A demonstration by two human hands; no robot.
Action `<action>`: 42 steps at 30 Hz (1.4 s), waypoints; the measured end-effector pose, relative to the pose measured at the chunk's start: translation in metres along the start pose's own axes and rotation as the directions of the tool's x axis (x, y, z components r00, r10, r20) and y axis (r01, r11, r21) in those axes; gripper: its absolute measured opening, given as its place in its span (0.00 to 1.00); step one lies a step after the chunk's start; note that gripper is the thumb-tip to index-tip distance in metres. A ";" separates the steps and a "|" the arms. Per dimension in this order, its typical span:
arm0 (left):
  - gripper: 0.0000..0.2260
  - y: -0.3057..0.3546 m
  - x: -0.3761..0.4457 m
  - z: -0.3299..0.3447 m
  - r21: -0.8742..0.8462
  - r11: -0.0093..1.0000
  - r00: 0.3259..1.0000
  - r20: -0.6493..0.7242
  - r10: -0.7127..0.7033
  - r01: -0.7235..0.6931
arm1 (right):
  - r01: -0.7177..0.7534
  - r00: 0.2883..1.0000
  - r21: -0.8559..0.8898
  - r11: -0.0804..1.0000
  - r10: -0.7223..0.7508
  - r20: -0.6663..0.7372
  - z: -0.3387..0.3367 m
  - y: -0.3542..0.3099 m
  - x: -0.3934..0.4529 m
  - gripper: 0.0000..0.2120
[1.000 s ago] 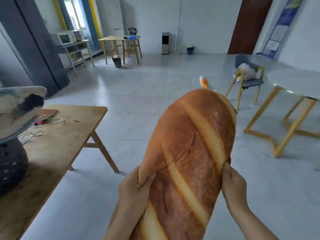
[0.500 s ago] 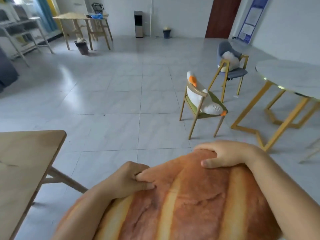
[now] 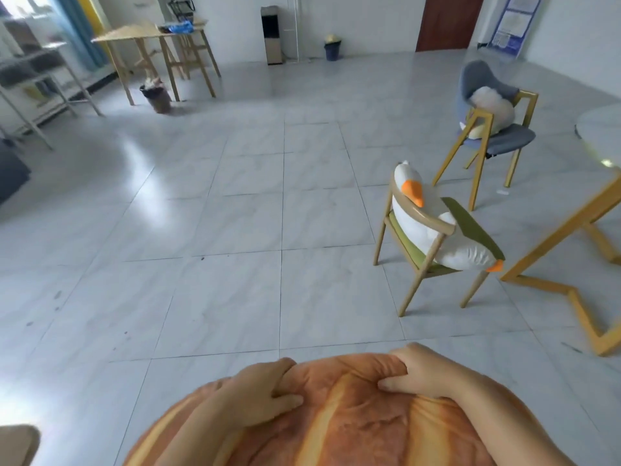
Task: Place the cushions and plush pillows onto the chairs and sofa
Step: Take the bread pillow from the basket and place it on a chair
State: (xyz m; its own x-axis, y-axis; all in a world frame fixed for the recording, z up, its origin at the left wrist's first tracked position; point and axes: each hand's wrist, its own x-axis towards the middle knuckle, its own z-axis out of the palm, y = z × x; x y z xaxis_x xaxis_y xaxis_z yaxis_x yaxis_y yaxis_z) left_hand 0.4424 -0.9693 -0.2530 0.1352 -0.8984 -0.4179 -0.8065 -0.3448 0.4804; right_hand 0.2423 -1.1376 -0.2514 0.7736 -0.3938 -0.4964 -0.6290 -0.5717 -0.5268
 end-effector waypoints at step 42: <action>0.28 -0.135 0.977 -0.615 0.219 0.905 0.755 -0.499 0.426 -0.366 | -0.190 0.965 -0.104 0.976 0.166 -0.202 -0.762 0.199 0.769 0.47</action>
State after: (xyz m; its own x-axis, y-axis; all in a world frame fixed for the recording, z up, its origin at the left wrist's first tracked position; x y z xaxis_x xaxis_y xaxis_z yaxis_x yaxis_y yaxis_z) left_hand 1.0371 -1.9679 -0.2521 0.0458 -0.9607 0.2737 -0.9049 0.0762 0.4188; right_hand 0.7700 -2.1024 -0.2125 0.6576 -0.6204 -0.4273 -0.7530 -0.5582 -0.3484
